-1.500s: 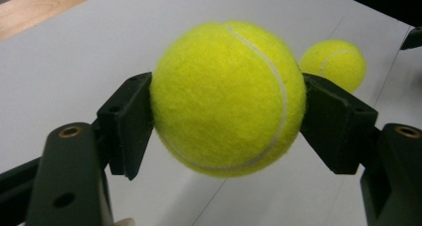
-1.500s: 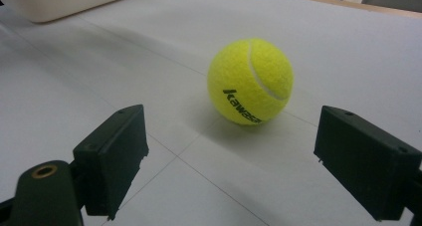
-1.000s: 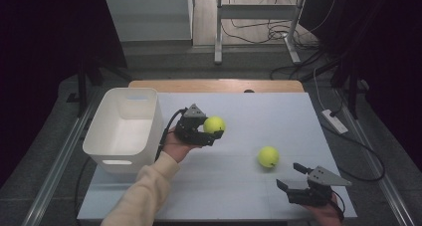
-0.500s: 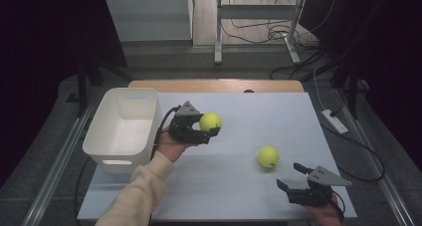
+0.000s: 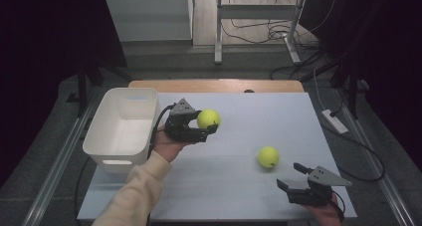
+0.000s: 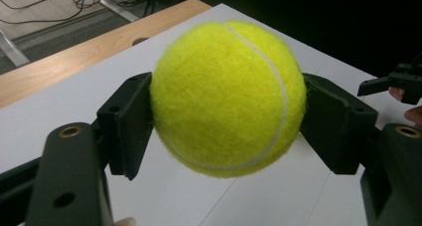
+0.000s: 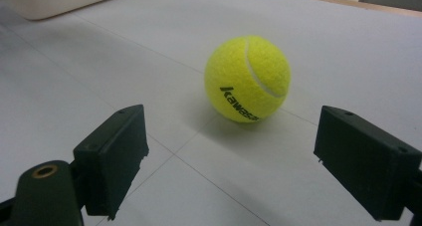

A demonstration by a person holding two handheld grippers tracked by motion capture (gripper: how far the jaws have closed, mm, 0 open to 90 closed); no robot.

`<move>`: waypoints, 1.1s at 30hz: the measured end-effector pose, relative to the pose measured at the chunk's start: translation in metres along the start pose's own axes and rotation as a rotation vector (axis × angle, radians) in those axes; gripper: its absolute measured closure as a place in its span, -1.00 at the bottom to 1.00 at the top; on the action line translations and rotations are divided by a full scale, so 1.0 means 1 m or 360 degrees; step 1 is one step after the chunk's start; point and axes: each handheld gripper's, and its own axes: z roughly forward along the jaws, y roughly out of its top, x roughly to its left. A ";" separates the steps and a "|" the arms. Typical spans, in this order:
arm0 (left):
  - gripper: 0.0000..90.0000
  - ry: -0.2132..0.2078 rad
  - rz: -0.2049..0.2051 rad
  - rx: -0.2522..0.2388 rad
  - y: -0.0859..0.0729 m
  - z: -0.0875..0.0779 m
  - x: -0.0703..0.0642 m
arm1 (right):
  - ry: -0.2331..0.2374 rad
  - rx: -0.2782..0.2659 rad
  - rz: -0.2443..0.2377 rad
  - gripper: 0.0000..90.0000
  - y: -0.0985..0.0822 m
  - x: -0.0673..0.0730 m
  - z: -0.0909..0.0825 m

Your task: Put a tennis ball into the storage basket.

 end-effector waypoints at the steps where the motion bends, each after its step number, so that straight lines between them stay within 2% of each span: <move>1: -0.39 0.0002 0.0000 -0.0006 0.000 -0.001 0.000 | 0.0000 0.0000 0.0000 -0.71 0.000 0.000 0.000; 22: -0.39 0.0045 -0.0012 -0.0077 0.008 -0.024 0.007 | -0.0005 -0.0006 0.0002 -0.71 0.000 0.000 0.000; 33: -0.39 0.0060 -0.0025 -0.0095 0.009 -0.031 0.010 | -0.0007 -0.0005 0.0004 -0.71 0.000 0.000 0.000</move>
